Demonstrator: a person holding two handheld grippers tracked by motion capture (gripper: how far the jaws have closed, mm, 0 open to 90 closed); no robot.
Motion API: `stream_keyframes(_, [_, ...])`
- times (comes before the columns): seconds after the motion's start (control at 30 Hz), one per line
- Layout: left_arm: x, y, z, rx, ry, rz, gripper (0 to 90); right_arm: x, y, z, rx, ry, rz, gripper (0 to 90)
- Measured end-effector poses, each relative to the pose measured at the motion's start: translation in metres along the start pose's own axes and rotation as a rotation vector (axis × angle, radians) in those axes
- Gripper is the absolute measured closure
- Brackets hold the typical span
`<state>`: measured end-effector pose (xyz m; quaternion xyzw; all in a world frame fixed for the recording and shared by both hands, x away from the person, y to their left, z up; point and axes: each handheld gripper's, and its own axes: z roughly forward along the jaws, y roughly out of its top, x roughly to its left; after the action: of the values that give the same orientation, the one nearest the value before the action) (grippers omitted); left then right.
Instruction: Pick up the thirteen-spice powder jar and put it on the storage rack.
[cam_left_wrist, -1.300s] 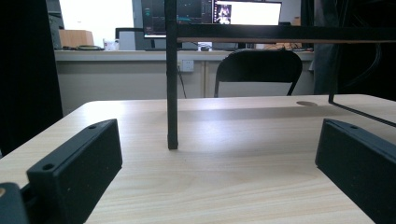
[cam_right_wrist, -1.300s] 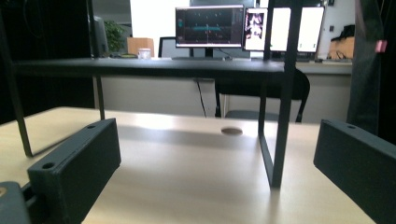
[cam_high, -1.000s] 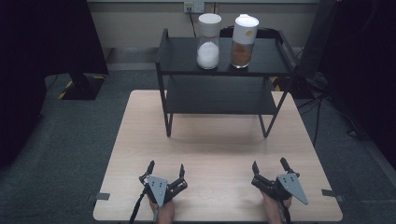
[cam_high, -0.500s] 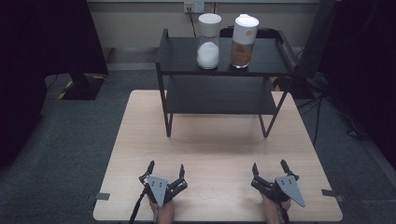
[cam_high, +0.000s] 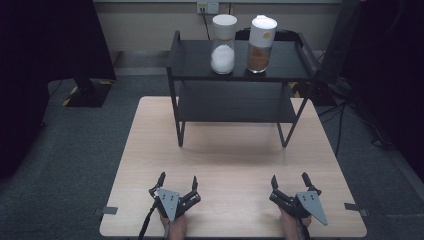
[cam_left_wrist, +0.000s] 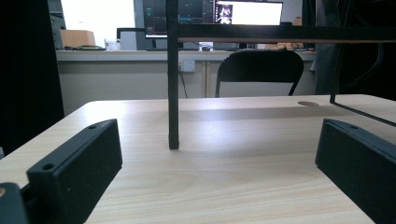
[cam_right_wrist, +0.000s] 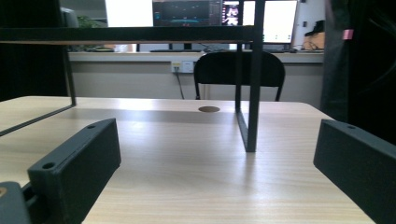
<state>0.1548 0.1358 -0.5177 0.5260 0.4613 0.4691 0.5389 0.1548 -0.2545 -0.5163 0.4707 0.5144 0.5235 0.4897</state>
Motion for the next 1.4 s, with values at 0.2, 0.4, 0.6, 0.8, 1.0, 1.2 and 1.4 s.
stream_keyframes(0.2, [-0.0001,0.0001,0.0000,0.000,0.000,0.000,0.0,0.0021,0.0002,0.0001,0.001,-0.013,-0.002,0.0])
stream_keyframes(0.4, [0.0001,0.0000,0.0001,0.000,0.000,0.000,0.0,0.0007,-0.0011,-0.0009,-0.007,-0.008,0.005,0.0])
stream_keyframes(0.6, [0.0019,0.0002,0.0002,0.001,-0.011,-0.001,0.0,0.0015,-0.0002,-0.0004,-0.002,-0.011,0.000,0.0])
stream_keyframes(0.8, [-0.0005,0.0000,0.0002,0.000,0.003,-0.001,0.0,0.0017,0.0002,-0.0002,0.001,-0.011,-0.002,0.0])
stream_keyframes(1.0, [0.0001,0.0000,0.0002,0.000,0.000,0.000,0.0,0.0015,0.0002,-0.0002,0.001,-0.010,-0.002,0.0])
stream_keyframes(1.2, [0.0002,0.0000,0.0002,0.000,-0.001,0.000,0.0,0.0013,0.0002,-0.0002,0.001,-0.009,-0.002,0.0])
stream_keyframes(1.4, [0.0011,0.0000,0.0002,0.000,-0.006,0.000,0.0,0.0009,0.0002,-0.0002,0.001,-0.007,-0.002,0.0])
